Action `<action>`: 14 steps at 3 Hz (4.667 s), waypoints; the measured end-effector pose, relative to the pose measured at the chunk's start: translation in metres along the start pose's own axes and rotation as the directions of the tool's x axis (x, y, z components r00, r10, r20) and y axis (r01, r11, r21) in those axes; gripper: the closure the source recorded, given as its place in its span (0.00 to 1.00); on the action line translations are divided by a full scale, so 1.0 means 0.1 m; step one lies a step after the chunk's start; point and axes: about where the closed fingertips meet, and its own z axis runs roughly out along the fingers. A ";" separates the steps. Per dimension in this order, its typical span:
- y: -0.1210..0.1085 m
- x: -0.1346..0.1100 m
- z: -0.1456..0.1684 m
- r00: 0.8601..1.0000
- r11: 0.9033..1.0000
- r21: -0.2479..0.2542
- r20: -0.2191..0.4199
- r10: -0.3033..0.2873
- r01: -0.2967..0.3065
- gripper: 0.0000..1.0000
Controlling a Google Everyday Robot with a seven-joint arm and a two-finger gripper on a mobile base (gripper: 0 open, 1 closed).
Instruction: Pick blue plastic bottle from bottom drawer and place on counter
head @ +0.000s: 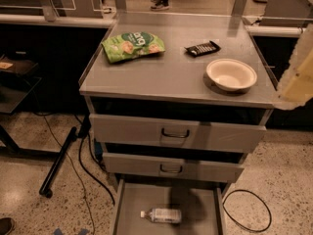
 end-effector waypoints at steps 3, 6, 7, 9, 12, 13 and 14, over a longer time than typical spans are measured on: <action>0.00 0.00 0.00 1.000 1.000 0.000 0.000 0.000 0.000 0.00; 0.00 0.00 0.00 1.000 1.000 0.000 0.000 0.000 0.000 0.00; 0.00 0.00 0.00 1.000 1.000 0.000 0.000 0.000 0.000 0.17; 0.00 0.00 0.00 1.000 1.000 0.000 0.000 0.000 0.000 0.41; 0.00 0.00 0.00 1.000 1.000 0.000 0.000 0.000 0.000 0.78; 0.00 0.00 0.00 1.000 1.000 0.000 0.000 0.000 0.000 0.91; 0.00 0.00 0.00 1.000 1.000 0.000 0.000 0.000 0.000 1.00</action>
Offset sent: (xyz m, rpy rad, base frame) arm -0.0114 0.0096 -0.0204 -0.0088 0.0409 0.0326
